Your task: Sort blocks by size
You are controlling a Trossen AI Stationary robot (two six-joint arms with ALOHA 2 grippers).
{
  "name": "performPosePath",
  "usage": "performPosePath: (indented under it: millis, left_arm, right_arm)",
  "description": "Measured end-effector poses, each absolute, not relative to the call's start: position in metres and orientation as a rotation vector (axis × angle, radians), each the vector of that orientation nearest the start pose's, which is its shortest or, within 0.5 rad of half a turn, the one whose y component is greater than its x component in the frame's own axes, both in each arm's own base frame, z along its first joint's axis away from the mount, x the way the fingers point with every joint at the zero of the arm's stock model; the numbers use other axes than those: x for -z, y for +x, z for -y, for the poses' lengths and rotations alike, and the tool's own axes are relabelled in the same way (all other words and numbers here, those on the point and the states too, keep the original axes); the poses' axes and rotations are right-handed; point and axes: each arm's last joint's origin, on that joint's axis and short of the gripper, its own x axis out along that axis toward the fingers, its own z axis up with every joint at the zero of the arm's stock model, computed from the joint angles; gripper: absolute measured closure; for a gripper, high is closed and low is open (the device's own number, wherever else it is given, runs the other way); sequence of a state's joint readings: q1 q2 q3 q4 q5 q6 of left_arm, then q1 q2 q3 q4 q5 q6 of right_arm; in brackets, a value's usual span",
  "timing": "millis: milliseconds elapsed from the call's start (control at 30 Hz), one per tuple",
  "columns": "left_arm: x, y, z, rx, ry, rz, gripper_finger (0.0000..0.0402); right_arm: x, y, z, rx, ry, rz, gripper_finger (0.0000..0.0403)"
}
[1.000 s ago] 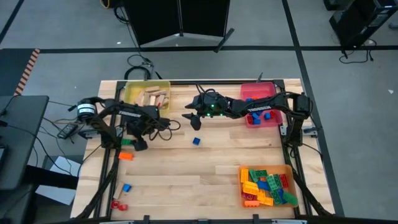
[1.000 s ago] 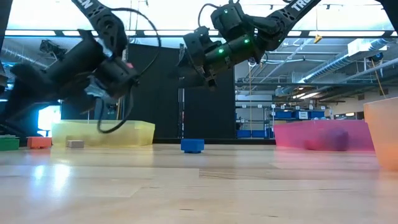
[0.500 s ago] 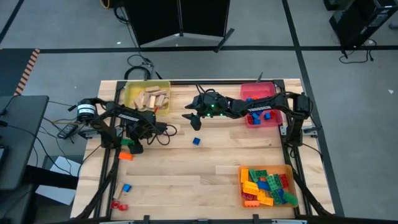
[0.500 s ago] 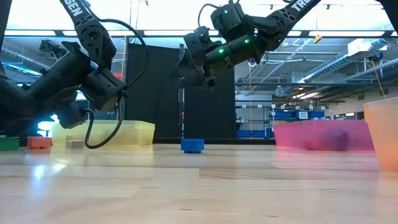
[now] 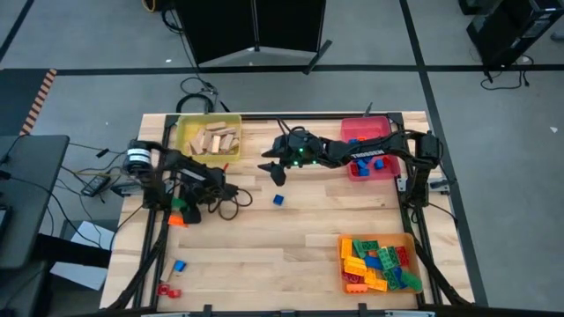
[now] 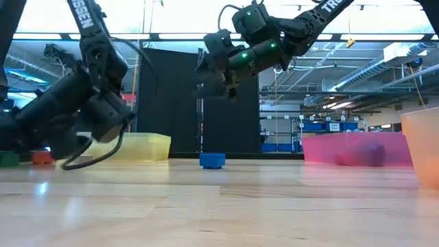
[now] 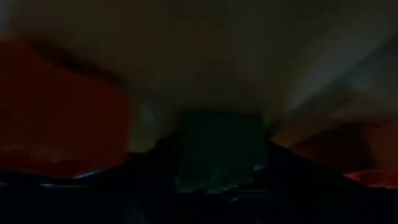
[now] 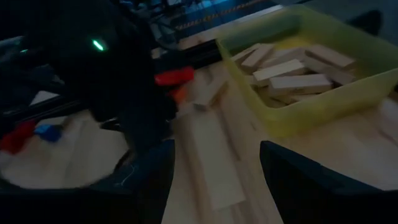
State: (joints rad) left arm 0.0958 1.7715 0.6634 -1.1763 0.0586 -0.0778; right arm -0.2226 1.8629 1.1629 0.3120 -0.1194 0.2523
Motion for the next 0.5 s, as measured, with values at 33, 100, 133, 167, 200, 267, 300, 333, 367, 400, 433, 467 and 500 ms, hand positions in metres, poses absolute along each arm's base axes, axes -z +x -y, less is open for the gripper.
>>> performPosePath:
  millis: [33,100,133,167,200,267,300,333,367,400,433,467,500]
  left_arm:
    - [-0.093,0.172,-0.014,-0.103,-0.215,-2.306,0.0180]
    - [-0.086,0.171,-0.011,-0.097,-0.206,-2.359,0.0215]
    - [-0.084,0.171,-0.010,-0.100,-0.204,-2.382,0.0233]
    - [-0.083,0.171,-0.010,-0.105,-0.201,-2.392,0.0249]
    - [-0.083,0.172,-0.009,-0.111,-0.200,-2.397,0.0259]
    - [-0.086,0.177,-0.009,-0.145,-0.206,-2.370,0.0256]
    - [-0.089,0.180,-0.009,-0.173,-0.211,-2.344,0.0256]
    - [-0.093,0.183,-0.010,-0.204,-0.215,-2.312,0.0256]
    - [-0.099,0.187,-0.010,-0.238,-0.219,-2.261,0.0256]
    - [-0.107,0.193,-0.011,-0.269,-0.221,-2.193,0.0256]
    - [-0.115,0.198,-0.012,-0.298,-0.230,-2.125,0.0256]
    - [-0.122,0.200,-0.012,-0.325,-0.244,-2.068,0.0256]
    - [-0.130,0.203,-0.013,-0.353,-0.261,-2.009,0.0256]
  right_arm:
    - [-0.208,0.402,0.087,0.134,0.318,-0.370,0.0154]
    - [-0.208,0.402,0.086,0.101,0.336,-0.375,0.0153]
    - [-0.207,0.402,0.085,0.084,0.349,-0.380,0.0152]
    - [-0.207,0.402,0.085,0.066,0.362,-0.392,0.0150]
    - [-0.205,0.401,0.084,0.046,0.373,-0.412,0.0150]
    - [-0.203,0.397,0.085,0.021,0.396,-0.467,0.0149]
    - [-0.202,0.395,0.087,0.020,0.407,-0.492,0.0150]
    - [-0.203,0.391,0.089,0.033,0.428,-0.518,0.0151]
    - [-0.204,0.387,0.093,0.052,0.451,-0.548,0.0152]
    - [-0.205,0.382,0.097,0.071,0.468,-0.575,0.0154]
    - [-0.207,0.377,0.100,0.087,0.478,-0.604,0.0155]
    - [-0.209,0.372,0.104,0.101,0.484,-0.624,0.0157]
    - [-0.213,0.367,0.107,0.112,0.484,-0.637,0.0158]
